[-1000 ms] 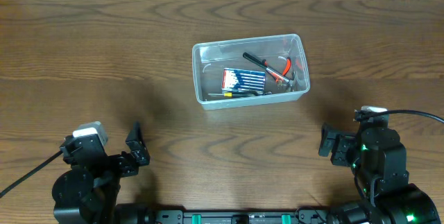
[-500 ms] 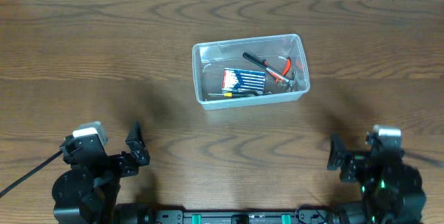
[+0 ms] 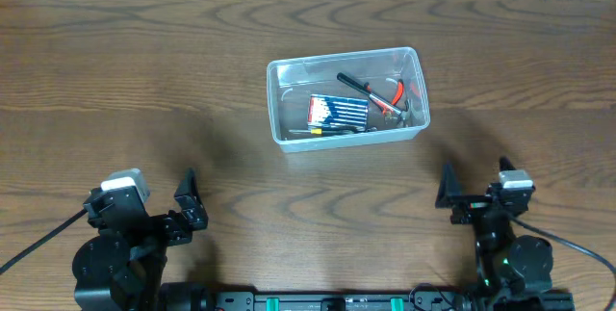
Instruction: Pack container
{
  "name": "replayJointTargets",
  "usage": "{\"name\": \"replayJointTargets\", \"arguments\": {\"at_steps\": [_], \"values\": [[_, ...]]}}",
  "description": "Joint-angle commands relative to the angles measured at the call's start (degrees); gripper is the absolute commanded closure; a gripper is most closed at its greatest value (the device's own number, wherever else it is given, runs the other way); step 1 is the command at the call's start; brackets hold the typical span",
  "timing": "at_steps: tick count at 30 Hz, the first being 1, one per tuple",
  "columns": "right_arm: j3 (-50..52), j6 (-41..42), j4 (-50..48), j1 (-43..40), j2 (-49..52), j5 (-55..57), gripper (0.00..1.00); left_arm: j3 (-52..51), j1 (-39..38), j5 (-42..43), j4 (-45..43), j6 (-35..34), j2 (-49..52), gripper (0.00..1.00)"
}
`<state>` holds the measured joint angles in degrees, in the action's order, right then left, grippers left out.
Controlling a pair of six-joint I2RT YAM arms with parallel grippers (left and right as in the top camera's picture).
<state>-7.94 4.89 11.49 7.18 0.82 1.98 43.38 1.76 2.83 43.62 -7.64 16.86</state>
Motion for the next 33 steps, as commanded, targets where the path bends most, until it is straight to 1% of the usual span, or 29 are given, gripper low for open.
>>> {"name": "replayJointTargets", "arguments": {"at_steps": [1, 4, 9, 33], "values": [[4.42, -6.97, -5.42, -0.35, -0.50, -0.92, 0.01, -0.42, -0.17, 0.15, 0.11, 0.50, -0.09, 0.01], [7.50, -9.29, -6.78, -0.35, -0.52, -0.90, 0.01, -0.42, -0.17, 0.15, 0.11, 0.50, -0.09, 0.02], [7.63, -12.92, -7.17, -0.42, -0.55, -0.72, 0.01, -0.42, -0.17, 0.15, 0.11, 0.50, -0.09, 0.02], [7.63, -12.24, -7.23, -0.42, -0.55, -1.38, 0.01, -0.42, -0.17, 0.15, 0.11, 0.50, -0.09, 0.02]]}}
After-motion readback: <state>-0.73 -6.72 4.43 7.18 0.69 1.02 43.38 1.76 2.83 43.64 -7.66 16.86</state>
